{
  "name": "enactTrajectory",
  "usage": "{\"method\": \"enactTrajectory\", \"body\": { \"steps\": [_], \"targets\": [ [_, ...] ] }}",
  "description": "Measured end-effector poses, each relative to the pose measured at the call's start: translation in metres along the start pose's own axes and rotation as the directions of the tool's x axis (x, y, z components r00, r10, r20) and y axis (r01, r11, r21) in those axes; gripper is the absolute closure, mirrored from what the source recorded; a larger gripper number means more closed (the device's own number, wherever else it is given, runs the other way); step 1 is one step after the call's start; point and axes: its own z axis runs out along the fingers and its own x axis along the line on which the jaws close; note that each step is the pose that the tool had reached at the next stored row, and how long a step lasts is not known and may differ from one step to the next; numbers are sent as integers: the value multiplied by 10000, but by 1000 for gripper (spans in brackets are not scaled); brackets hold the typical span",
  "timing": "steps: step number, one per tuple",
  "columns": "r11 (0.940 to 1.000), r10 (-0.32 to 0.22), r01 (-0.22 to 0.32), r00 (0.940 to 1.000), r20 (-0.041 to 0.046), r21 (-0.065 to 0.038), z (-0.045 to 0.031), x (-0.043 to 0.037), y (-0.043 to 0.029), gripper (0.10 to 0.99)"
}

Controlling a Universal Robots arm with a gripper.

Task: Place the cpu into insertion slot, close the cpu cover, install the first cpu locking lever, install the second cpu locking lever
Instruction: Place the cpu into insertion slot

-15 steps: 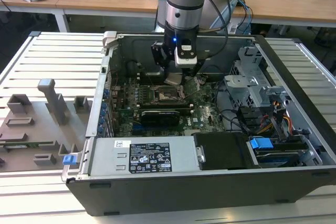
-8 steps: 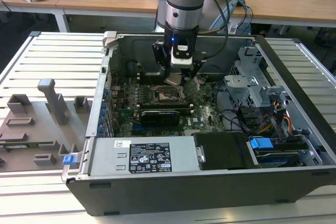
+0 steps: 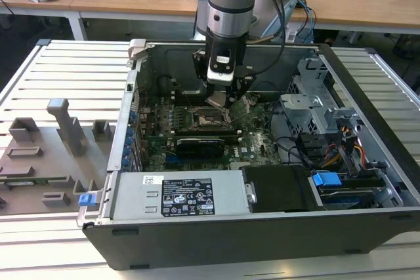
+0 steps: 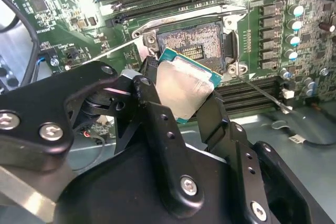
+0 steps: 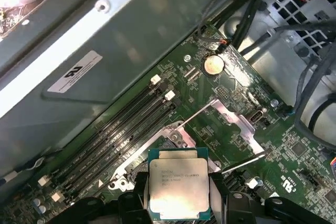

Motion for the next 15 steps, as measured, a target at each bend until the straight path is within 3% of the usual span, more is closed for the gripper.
{"method": "enactTrajectory", "body": {
  "steps": [6,9,15],
  "targets": [
    [9959,900,-900,9959,39,-20,3,0,0,545],
    [9907,1359,-1359,9907,57,-32,5,0,0,545],
    [9748,2231,-2230,9748,92,-56,8,0,0,545]
  ]
}}
